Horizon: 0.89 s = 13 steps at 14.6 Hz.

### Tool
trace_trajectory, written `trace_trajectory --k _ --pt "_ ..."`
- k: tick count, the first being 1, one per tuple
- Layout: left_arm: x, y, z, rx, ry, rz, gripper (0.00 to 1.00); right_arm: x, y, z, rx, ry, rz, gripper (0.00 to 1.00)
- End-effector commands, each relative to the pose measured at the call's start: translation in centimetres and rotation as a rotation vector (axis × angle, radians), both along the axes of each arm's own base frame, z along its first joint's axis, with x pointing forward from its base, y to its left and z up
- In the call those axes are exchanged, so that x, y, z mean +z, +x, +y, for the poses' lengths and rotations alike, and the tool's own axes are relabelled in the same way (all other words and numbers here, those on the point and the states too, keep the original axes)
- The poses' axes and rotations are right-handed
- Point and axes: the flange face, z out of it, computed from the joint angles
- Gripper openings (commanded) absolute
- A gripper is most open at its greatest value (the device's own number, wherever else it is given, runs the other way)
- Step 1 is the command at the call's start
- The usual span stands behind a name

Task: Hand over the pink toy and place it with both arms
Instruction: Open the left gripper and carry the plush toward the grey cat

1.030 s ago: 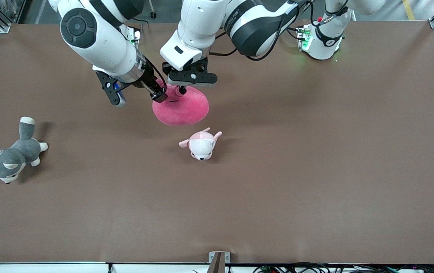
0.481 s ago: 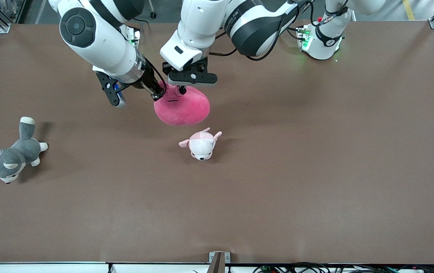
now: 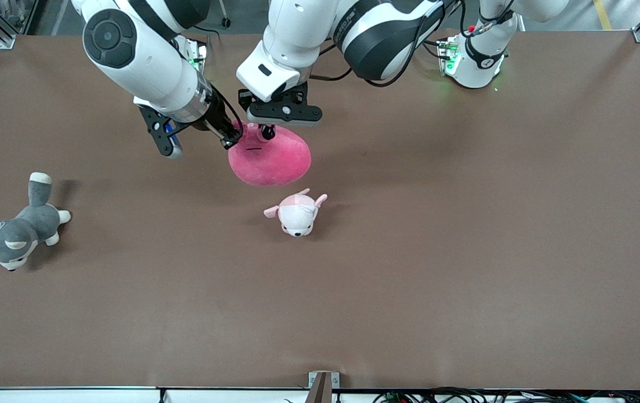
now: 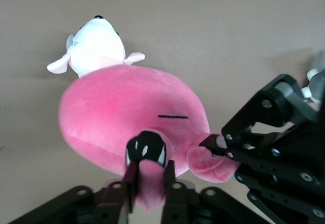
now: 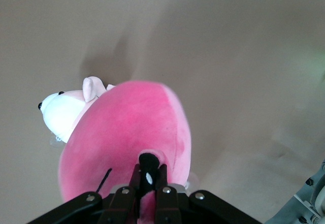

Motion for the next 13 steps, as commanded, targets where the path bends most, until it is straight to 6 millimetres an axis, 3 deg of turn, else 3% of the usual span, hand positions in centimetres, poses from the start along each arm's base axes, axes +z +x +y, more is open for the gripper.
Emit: trace_trajectory --k 1,2,4,7,11,13 --pt "2.3 -0.4 0.8 0.011 -0.004 -0.027 1.00 0.3 0.6 -2.7 0.021 0.035 -0.012 0.00" --pt "2.6 -0.5 1.0 0.012 -0.002 -0.030 1.00 0.3 1.4 -4.3 0.033 0.043 -0.020 0.00" --pt "5.1 -1.1 2.2 0.015 -0.013 -0.051 1.00 0.2 3.1 -7.7 0.066 0.058 -0.035 0.00" --pt "8.0 -0.7 6.0 0.027 0.043 -0.037 1.00 -0.3 5.3 -13.3 0.122 0.081 -0.061 0.00" --pt "11.7 0.1 12.7 -0.063 0.143 -0.032 1.00 -4.8 6.3 -21.6 0.185 0.107 -0.051 0.00" --pt "13.5 0.5 17.0 -0.117 0.196 -0.021 1.00 -8.4 5.9 -24.9 0.218 0.119 -0.052 0.00"
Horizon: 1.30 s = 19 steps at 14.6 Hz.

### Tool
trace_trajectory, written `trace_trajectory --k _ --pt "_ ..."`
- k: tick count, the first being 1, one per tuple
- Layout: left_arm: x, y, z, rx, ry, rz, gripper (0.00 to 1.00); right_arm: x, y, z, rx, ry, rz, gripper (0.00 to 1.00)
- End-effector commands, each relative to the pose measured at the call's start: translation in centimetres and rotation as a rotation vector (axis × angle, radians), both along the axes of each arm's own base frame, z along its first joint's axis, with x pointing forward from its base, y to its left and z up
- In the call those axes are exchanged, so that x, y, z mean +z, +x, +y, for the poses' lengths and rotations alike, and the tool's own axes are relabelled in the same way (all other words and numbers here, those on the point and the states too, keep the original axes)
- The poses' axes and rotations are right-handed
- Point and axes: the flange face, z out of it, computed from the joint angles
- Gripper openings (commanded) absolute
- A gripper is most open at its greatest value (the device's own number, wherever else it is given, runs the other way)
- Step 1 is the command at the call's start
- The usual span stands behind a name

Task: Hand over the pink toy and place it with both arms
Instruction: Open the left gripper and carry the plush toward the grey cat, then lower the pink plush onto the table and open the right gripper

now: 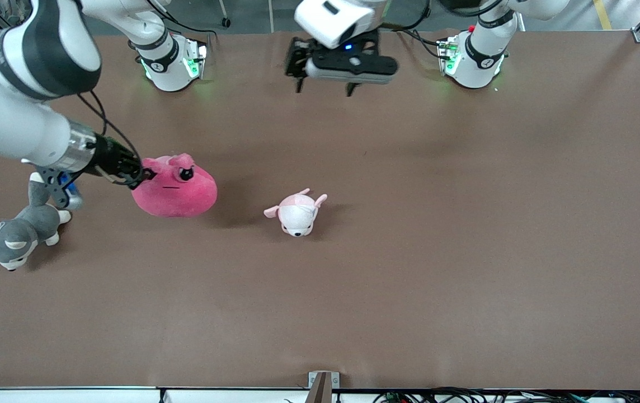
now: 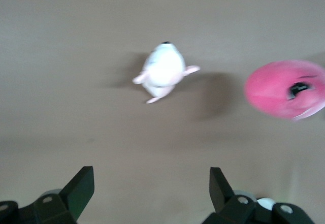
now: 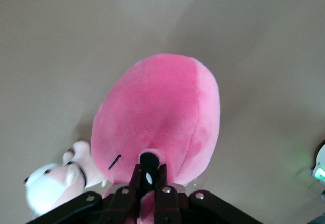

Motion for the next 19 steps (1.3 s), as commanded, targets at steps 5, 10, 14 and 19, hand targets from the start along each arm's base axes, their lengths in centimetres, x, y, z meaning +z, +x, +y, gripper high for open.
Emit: trace_trajectory --k 5,10,14,19 --pt "3.0 -0.7 13.6 -0.155 0.147 0.009 1.00 -10.9 -3.4 -7.5 0.111 0.041 -0.059 0.01" --pt "-0.2 -1.4 22.2 -0.192 0.192 -0.025 1.00 -14.9 -4.3 -10.1 0.158 0.039 -0.085 0.11" --pt "-1.7 2.3 27.4 -0.081 0.193 0.016 1.00 -14.5 -3.4 -11.1 0.169 0.037 -0.113 1.00" --pt "-1.4 7.1 35.0 -0.068 0.175 0.004 1.00 -7.5 0.4 -11.2 0.350 0.039 -0.217 1.00"
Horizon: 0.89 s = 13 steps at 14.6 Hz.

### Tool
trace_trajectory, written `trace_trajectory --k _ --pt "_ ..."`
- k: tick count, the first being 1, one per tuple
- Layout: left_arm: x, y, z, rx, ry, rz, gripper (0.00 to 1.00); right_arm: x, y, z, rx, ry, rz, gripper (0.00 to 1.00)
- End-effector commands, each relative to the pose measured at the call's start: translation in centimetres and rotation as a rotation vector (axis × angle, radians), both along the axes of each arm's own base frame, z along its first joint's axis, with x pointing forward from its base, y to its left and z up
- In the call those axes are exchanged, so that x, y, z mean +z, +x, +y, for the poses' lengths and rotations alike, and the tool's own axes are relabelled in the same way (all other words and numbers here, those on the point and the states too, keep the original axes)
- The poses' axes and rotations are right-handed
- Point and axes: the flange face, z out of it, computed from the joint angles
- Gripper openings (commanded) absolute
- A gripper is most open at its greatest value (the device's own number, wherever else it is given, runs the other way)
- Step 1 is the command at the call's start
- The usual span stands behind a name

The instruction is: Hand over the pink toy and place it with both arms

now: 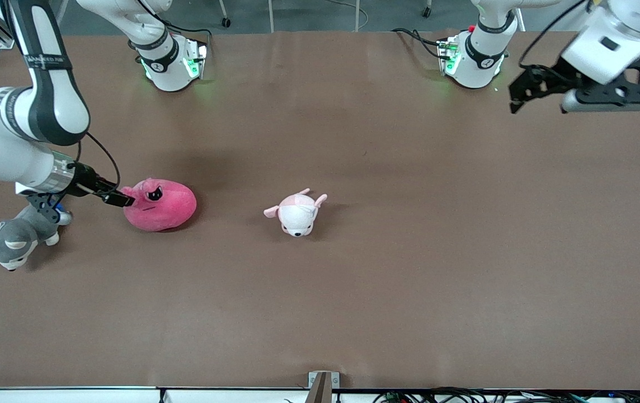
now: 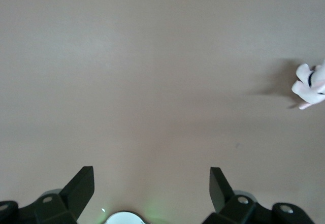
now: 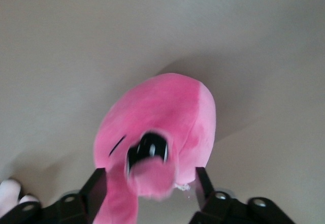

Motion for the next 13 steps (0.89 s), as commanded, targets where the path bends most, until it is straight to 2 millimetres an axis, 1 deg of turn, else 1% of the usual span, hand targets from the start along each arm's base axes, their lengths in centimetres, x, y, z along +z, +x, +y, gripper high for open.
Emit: trace_trajectory --k 1,3,4,5,6,9,10,11,13 --pt "1.1 1.9 2.2 -0.038 -0.003 -0.025 1.00 4.6 1.9 -0.7 0.143 -0.032 -0.052 1.00" --pt "1.4 1.8 2.4 -0.036 -0.007 -0.029 1.00 7.2 3.4 -0.8 0.285 -0.121 -0.079 1.00" --pt "2.3 1.8 2.4 -0.021 -0.010 -0.048 1.00 8.0 3.8 -1.0 0.347 -0.142 -0.095 1.00" --pt "3.7 1.6 2.6 -0.017 -0.011 -0.067 1.00 9.0 4.2 -1.2 0.399 -0.152 -0.119 1.00" --pt "4.3 1.6 3.0 -0.010 -0.013 -0.076 1.00 9.8 4.4 -1.8 0.443 -0.163 -0.139 1.00" --pt "5.1 1.6 3.2 -0.004 -0.015 -0.094 1.00 12.4 4.9 -2.7 0.614 -0.262 -0.142 1.00" --pt "5.2 1.6 3.2 -0.004 -0.017 -0.095 1.00 13.6 5.0 -3.3 0.613 -0.271 -0.141 1.00" --pt "5.2 1.6 3.2 -0.003 -0.018 -0.095 1.00 14.4 4.8 -3.8 0.604 -0.267 -0.126 1.00" --pt "5.1 1.7 3.1 -0.005 -0.016 -0.096 1.00 16.1 4.6 -4.0 0.590 -0.251 -0.110 1.00"
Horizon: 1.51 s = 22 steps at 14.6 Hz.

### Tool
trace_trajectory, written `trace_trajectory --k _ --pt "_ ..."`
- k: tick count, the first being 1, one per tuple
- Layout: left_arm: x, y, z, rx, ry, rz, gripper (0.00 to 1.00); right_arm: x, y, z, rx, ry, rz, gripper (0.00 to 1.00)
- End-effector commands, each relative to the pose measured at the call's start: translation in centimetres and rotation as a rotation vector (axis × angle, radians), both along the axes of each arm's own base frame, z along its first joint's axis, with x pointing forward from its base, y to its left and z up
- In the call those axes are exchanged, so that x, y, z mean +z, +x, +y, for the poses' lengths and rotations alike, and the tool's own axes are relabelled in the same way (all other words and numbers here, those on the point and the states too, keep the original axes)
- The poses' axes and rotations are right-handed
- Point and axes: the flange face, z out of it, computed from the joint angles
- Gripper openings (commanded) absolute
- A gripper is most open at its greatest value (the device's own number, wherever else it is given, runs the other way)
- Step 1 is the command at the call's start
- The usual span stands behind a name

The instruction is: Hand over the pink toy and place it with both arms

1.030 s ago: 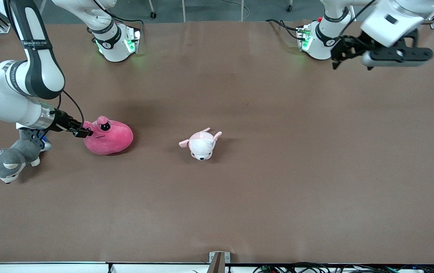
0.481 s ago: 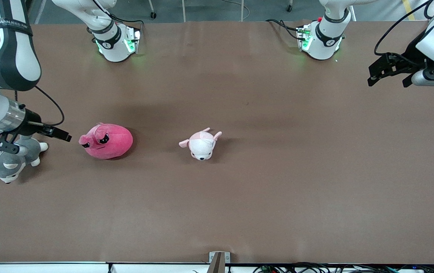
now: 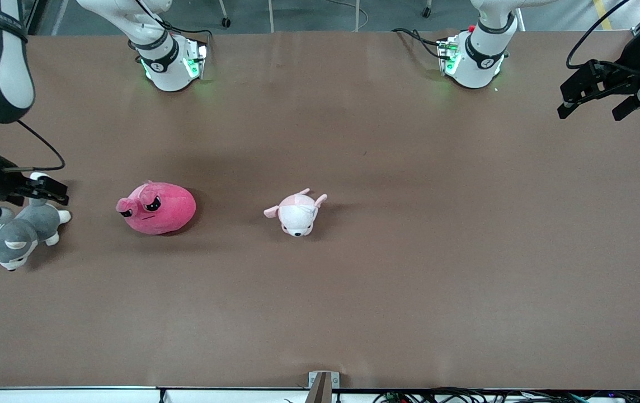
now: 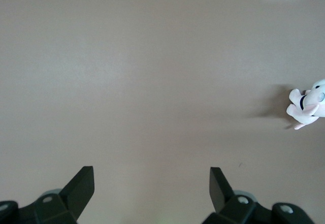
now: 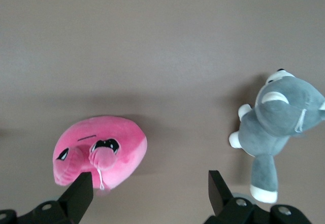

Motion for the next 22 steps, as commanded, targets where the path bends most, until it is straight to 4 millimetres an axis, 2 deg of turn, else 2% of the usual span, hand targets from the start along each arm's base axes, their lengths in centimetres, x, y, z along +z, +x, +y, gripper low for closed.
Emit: trace_trajectory --k 1,2,5,9,11,14,17,20,22 --pt "0.4 0.1 -0.1 0.003 0.002 0.000 1.00 2.2 0.2 -0.6 0.000 -0.009 0.025 1.00" --pt "0.4 0.0 -0.3 -0.004 -0.002 0.001 1.00 3.1 0.1 -0.8 -0.006 -0.007 0.027 1.00" --pt "0.5 0.0 0.0 0.001 -0.003 0.003 1.00 3.7 -0.2 -1.6 -0.061 0.064 0.040 1.00" --pt "0.3 0.0 0.2 0.009 0.006 0.012 1.00 4.2 0.1 1.3 -0.108 0.075 0.039 1.00" --pt "-0.4 0.3 0.1 0.004 0.004 0.037 1.00 3.1 0.7 2.5 -0.088 0.068 0.052 1.00" --pt "-0.9 0.7 0.3 0.007 0.001 0.046 1.00 4.4 0.9 2.4 -0.084 0.069 0.031 1.00" --pt "-1.5 1.4 1.6 0.031 -0.006 0.062 1.00 3.2 1.1 4.1 -0.068 0.082 0.067 1.00" --pt "-1.8 1.5 1.6 0.028 -0.007 0.076 1.00 3.4 0.5 5.2 -0.046 0.076 0.103 1.00" --pt "-1.7 1.6 2.6 0.047 -0.017 0.075 1.00 4.1 0.1 5.2 -0.043 0.072 0.098 1.00"
